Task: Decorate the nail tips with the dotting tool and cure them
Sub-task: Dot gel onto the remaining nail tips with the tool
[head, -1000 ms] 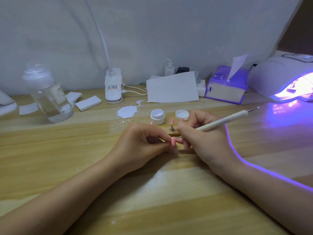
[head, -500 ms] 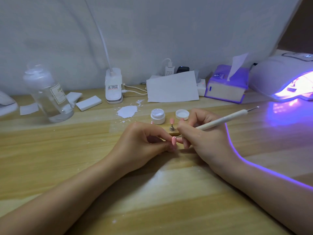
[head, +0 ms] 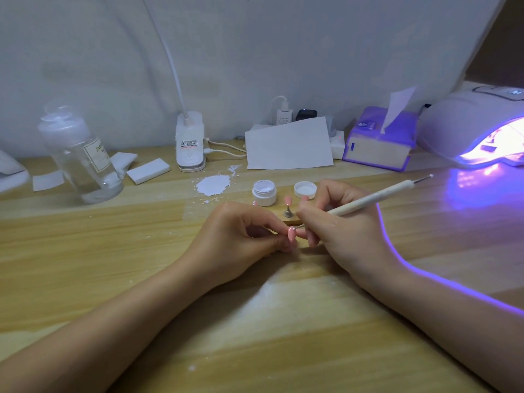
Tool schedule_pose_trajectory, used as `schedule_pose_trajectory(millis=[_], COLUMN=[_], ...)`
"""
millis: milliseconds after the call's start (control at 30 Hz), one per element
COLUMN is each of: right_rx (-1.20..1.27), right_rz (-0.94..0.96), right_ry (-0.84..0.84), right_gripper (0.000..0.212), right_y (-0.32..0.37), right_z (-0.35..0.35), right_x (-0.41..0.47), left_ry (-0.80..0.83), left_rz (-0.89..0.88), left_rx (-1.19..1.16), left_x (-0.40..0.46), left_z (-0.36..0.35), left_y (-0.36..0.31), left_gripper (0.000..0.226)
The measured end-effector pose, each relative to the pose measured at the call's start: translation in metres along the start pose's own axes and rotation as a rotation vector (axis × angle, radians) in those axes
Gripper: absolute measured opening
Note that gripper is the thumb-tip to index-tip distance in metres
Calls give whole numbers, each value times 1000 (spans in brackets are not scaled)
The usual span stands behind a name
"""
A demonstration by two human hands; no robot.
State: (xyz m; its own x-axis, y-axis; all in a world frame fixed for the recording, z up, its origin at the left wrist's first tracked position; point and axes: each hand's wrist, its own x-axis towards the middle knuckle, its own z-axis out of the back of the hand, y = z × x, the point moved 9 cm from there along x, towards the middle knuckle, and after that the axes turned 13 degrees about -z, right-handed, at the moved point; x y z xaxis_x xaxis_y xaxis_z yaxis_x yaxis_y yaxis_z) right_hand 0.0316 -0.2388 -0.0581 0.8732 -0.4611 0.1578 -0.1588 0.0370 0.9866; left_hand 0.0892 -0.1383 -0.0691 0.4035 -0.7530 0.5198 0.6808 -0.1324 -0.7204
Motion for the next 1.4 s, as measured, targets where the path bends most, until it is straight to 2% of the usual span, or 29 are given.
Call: schedule_pose_trajectory(millis=[1400], right_rx=[-13], right_rz=[-4], right_ry=[-5], right_gripper=[40], right_y=[0], right_z=[0], right_x=[0], left_ry=[15], left_rz=[-1], left_rx=[-26], left_x=[1], left_z=[-2], left_y=[1], left_gripper=[9])
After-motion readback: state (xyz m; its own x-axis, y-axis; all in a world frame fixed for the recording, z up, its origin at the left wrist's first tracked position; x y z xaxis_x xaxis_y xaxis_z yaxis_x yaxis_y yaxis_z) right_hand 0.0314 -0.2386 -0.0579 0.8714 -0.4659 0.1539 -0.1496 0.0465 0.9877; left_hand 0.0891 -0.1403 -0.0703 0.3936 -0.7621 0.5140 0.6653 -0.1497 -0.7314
